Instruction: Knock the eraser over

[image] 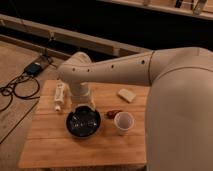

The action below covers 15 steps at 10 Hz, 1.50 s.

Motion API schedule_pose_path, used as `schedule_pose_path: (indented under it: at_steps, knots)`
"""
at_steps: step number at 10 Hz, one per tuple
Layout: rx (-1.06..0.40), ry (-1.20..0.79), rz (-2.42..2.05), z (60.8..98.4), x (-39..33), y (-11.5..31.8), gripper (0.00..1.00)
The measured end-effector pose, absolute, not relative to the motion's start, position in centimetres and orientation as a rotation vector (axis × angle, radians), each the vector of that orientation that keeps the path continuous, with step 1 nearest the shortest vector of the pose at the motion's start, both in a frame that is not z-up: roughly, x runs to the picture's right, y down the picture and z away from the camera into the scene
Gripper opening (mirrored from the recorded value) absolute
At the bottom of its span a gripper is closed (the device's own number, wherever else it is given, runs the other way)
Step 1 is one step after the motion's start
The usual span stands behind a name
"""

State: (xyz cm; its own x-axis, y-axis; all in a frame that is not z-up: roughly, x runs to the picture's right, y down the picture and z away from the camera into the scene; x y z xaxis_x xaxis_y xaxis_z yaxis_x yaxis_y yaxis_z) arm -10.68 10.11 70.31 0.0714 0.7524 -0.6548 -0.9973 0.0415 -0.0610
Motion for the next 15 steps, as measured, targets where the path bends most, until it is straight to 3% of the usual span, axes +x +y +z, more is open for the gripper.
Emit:
schedule_pose_path:
  at_steps: [15]
  knots:
    - [-0.592, 0.516, 1.423, 70.92, -10.65, 10.02, 0.65]
